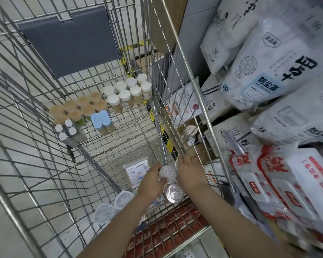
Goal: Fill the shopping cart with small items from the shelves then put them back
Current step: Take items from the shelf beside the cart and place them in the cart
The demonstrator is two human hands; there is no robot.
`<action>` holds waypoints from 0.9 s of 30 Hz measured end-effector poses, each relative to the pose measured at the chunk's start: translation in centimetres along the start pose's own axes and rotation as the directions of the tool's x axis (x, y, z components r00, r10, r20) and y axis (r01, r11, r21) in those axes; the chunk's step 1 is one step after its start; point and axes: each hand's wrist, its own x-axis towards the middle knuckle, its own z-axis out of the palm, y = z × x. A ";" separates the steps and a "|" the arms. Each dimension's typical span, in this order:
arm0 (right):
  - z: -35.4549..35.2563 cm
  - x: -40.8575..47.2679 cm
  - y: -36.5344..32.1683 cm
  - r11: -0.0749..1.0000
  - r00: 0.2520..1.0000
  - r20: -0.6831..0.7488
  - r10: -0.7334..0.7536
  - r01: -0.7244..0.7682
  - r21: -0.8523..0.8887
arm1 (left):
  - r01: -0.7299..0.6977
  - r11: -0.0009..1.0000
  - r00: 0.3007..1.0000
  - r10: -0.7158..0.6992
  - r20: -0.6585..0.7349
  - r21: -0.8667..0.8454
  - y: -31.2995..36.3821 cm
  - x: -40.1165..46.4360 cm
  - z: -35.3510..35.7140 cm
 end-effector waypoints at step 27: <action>-6.9 -37.0 7.4 0.570 0.870 -0.115 0.480 -0.210 0.794 | -0.502 0.646 0.857 0.460 0.231 0.576 20.5 -23.1 -11.6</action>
